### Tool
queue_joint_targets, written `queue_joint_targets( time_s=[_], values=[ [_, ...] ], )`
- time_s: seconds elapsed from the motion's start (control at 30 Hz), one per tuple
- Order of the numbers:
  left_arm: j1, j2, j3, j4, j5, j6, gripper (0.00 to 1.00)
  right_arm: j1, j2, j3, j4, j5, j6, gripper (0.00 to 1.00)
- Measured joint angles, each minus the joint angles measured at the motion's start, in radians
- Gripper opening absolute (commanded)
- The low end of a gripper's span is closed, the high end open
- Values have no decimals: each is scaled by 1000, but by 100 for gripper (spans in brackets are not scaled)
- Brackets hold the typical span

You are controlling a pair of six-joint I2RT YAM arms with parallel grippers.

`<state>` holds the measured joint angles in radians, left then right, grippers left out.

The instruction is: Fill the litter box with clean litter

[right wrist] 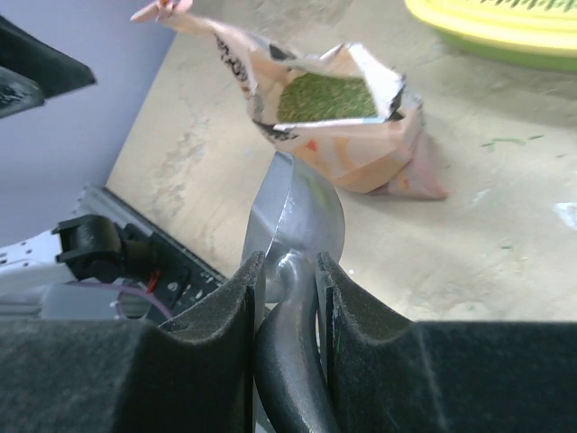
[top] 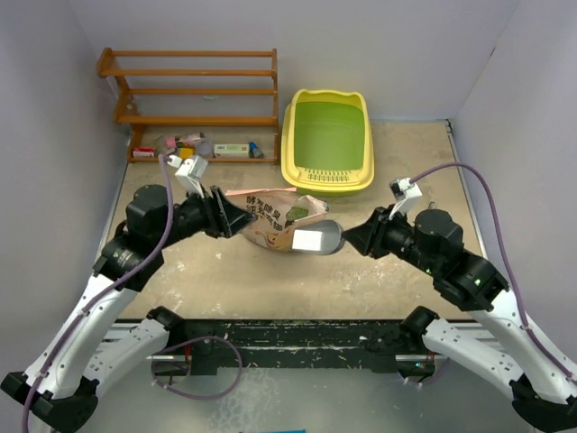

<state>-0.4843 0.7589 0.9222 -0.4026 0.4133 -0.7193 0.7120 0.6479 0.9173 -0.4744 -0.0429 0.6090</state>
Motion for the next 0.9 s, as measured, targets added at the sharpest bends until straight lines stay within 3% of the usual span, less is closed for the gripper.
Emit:
queue_joint_targets(
  time_s=[0.27, 0.53, 0.9],
  values=[
    [0, 138, 189, -125, -175, 380, 62, 0, 122, 254, -111, 144, -103, 0],
    [0, 335, 218, -203, -212, 577, 63, 0, 282, 433, -176, 219, -206, 0],
    [0, 193, 213, -117, -241, 812, 64, 0, 390, 444, -189, 213, -240, 0]
  ],
)
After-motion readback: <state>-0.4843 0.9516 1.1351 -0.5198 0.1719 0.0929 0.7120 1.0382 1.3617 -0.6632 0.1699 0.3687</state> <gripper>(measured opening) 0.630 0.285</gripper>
